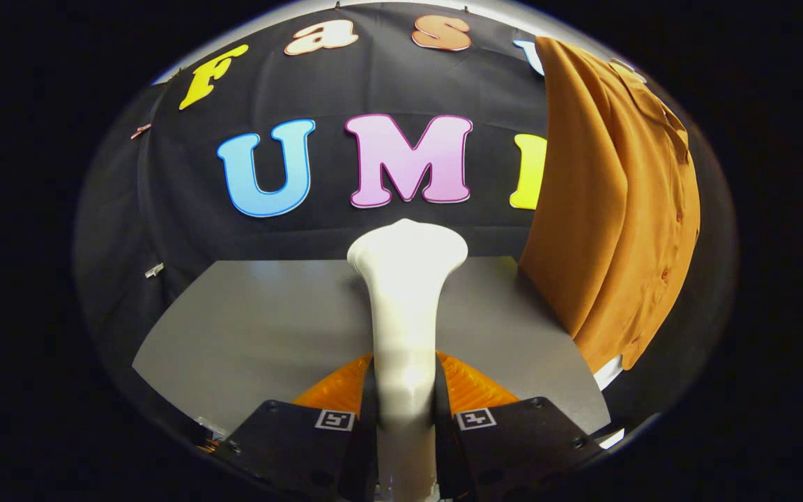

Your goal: Iron the clothes twice with a garment steamer, once on the left side and once on the right side.

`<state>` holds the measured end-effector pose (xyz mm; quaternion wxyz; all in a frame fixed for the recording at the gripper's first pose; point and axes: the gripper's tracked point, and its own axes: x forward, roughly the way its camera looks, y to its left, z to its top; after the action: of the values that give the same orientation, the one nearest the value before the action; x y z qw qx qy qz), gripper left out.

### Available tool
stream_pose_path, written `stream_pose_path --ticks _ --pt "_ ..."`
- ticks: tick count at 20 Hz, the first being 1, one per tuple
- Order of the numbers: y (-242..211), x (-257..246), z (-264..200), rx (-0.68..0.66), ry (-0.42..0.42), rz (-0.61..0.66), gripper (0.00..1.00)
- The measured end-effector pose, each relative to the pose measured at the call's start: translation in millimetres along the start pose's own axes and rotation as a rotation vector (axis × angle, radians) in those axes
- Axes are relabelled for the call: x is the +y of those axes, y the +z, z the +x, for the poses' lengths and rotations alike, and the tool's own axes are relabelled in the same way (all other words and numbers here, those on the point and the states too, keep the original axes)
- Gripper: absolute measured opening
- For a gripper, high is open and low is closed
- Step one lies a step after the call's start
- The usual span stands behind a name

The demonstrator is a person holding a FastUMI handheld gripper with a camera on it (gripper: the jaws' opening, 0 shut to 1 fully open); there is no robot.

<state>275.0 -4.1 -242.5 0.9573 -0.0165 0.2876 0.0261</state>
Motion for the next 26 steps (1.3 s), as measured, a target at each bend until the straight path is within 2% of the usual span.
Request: stream_pose_path --ticks 6,12,17,26 --pt "16.5 -1.2 -49.9 -0.076 -0.004 0.009 0.38" --pt "13.3 -1.2 -106.6 -0.132 -0.029 0.025 0.37" --pt "26.5 11.6 -177.7 -0.259 -0.030 0.033 0.37" --pt "-4.0 25.5 -273.9 -0.320 -0.082 0.040 0.37"
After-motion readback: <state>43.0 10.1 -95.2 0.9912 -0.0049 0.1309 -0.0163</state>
